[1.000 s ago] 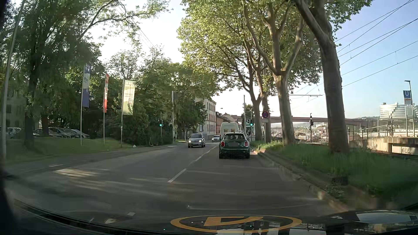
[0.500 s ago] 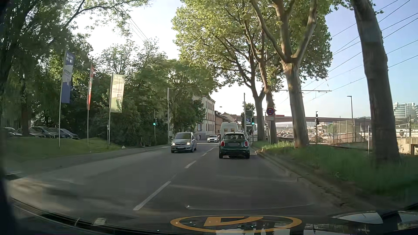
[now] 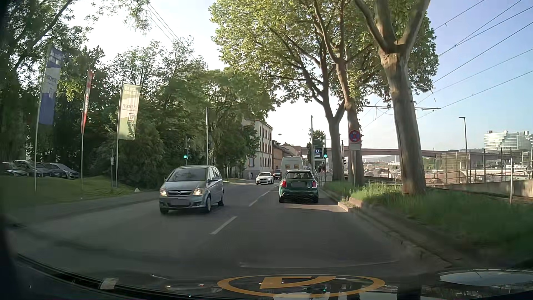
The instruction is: Follow the waypoints while adhering to traffic rules and regulations
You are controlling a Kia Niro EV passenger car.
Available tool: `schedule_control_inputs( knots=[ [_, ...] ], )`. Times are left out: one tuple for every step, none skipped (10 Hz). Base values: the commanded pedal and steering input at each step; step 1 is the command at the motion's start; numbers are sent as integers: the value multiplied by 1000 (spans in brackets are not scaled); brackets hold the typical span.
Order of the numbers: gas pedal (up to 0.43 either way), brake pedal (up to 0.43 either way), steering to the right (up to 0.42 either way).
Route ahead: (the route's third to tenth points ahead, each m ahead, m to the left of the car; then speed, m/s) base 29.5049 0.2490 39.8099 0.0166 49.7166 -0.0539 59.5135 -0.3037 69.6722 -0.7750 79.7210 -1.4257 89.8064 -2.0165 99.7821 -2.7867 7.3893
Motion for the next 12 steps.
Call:
schedule_control_inputs(
  knots=[
    [220, 0, 5],
    [197, 0, 5],
    [189, 0, 5],
    [189, 0, 5],
    [169, 0, 4],
    [169, 0, 4],
    [150, 0, 4],
    [138, 0, 4],
    [130, 0, 4],
    [130, 0, 4],
    [130, 0, 4],
    [130, 0, 4]
  ],
)
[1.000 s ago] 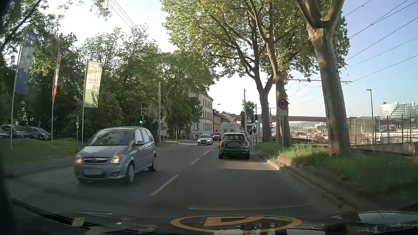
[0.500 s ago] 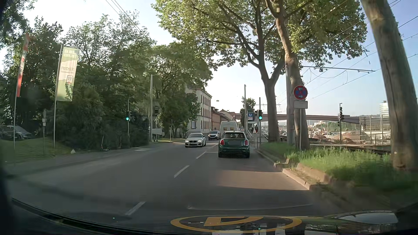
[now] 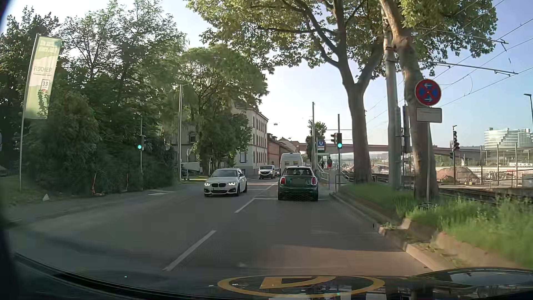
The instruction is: Follow the waypoints while adhering to traffic rules and regulations
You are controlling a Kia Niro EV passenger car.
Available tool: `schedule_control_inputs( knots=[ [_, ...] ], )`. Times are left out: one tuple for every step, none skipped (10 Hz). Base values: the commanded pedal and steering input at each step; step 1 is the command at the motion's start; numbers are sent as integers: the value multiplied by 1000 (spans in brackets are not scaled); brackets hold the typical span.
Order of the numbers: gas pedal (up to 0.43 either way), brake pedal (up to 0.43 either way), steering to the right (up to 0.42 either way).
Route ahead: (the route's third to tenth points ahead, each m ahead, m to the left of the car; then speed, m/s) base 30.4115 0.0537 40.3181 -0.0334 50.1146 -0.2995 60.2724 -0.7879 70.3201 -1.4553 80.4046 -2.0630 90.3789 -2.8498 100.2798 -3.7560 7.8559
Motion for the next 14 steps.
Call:
schedule_control_inputs(
  knots=[
    [130, 0, 4],
    [110, 0, 4],
    [110, 0, 4],
    [110, 0, 4],
    [110, 0, 4],
    [110, 0, 4],
    [110, 0, 4],
    [110, 0, 4],
    [110, 0, 4],
    [110, 0, 4],
    [110, 0, 4],
    [110, 0, 4],
    [110, 0, 4],
    [98, 0, 4]
  ],
)
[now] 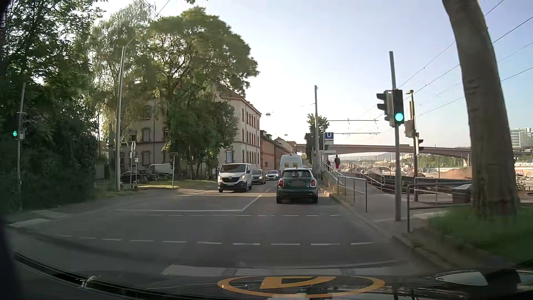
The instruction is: Follow the waypoints while adhering to traffic rules and regulations
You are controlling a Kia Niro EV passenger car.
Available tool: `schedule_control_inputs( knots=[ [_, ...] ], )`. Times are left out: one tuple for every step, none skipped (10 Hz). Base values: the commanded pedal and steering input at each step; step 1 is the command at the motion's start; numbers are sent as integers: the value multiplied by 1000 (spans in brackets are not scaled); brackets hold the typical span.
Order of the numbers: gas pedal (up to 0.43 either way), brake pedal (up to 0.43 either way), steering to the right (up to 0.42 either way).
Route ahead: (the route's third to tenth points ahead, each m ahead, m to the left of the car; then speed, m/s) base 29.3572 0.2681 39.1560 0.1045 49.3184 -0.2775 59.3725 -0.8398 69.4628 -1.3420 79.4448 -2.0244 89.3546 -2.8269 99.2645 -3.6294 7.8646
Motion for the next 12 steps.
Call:
schedule_control_inputs(
  knots=[
    [98, 0, 4],
    [98, 0, 4],
    [98, 0, 4],
    [98, 0, 4],
    [98, 0, 4],
    [98, 0, 3],
    [98, 0, 2],
    [98, 0, 1],
    [98, 0, 2],
    [98, 0, 1],
    [98, 0, 1],
    [87, 0, 1]
  ],
)
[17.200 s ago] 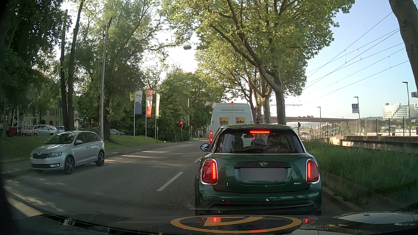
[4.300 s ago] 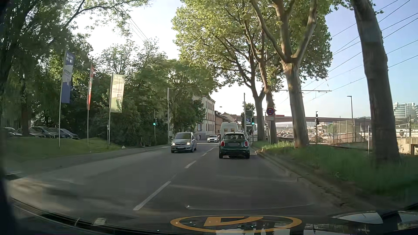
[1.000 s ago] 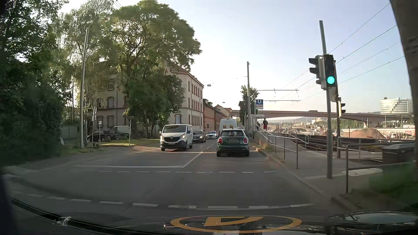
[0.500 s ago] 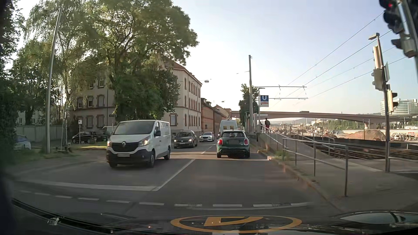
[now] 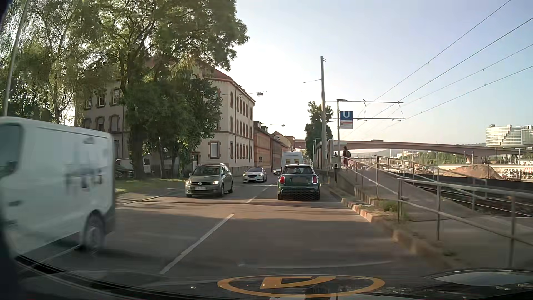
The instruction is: Follow the waypoints while adhering to traffic rules and regulations
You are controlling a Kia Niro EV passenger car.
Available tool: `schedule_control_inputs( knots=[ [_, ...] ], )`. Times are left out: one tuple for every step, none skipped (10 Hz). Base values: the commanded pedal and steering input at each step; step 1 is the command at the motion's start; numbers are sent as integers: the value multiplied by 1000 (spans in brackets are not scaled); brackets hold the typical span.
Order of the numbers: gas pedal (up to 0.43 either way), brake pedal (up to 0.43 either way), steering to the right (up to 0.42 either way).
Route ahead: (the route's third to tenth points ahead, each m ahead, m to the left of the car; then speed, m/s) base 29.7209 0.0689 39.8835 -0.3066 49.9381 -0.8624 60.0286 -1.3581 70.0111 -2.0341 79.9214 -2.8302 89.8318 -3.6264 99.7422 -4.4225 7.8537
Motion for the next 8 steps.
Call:
schedule_control_inputs(
  knots=[
    [67, 0, 1],
    [67, 0, 1],
    [67, 0, 2],
    [67, 0, 2],
    [67, 0, 2],
    [67, 0, 2],
    [67, 0, 1],
    [67, 0, 2]
  ],
)
